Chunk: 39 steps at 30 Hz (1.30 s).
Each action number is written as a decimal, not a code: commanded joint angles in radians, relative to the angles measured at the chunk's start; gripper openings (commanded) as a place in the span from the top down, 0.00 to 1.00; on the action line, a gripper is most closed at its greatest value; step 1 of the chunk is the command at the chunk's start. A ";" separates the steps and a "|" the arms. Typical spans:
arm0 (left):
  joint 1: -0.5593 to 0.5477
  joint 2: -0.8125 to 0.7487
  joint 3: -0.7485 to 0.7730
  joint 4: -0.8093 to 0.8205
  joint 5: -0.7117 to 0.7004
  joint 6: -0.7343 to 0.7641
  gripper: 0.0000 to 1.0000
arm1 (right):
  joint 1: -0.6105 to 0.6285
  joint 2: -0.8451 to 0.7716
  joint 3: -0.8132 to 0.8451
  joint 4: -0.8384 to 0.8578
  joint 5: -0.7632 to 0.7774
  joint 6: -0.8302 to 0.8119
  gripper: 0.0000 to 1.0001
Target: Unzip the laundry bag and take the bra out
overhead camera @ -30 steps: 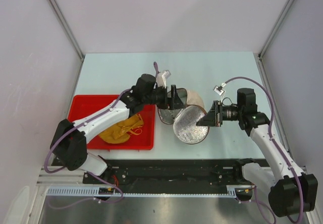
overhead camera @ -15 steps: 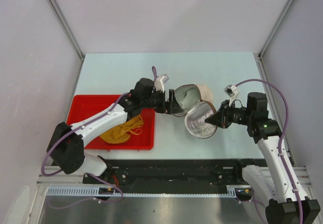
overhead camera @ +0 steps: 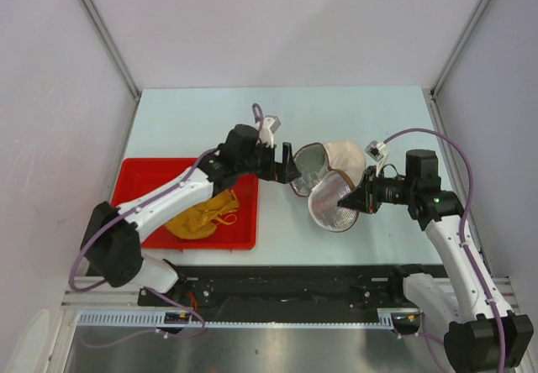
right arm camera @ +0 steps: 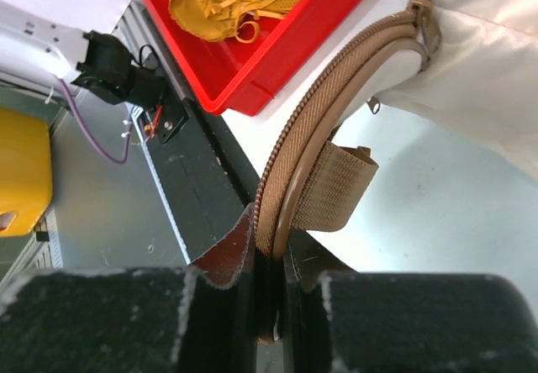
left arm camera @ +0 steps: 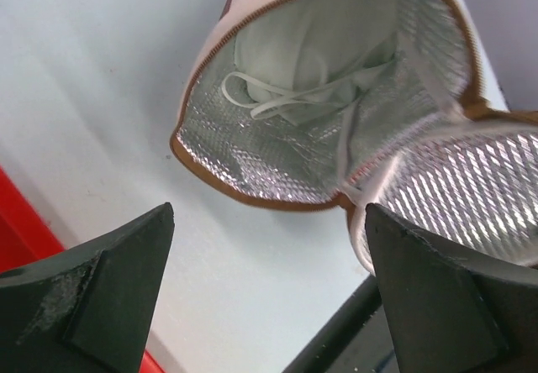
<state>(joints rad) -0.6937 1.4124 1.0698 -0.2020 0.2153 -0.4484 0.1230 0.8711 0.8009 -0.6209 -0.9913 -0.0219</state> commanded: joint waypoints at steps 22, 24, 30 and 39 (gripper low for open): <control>-0.003 0.208 0.236 -0.077 -0.200 0.031 1.00 | -0.029 0.057 0.073 0.072 0.266 0.037 1.00; -0.004 0.162 0.214 -0.080 -0.214 0.001 1.00 | -0.025 0.083 0.109 0.084 0.464 0.056 0.80; -0.024 0.140 0.151 -0.050 -0.197 -0.075 0.99 | 0.078 -0.030 0.146 0.180 0.770 0.138 0.00; -0.029 0.181 0.199 -0.079 -0.171 -0.104 1.00 | 0.358 -0.122 0.153 0.185 1.222 0.367 0.00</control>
<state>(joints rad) -0.7181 1.5879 1.2266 -0.2760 0.0288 -0.5240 0.3763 0.7513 0.9291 -0.4553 -0.0914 0.2123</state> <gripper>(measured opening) 0.017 0.995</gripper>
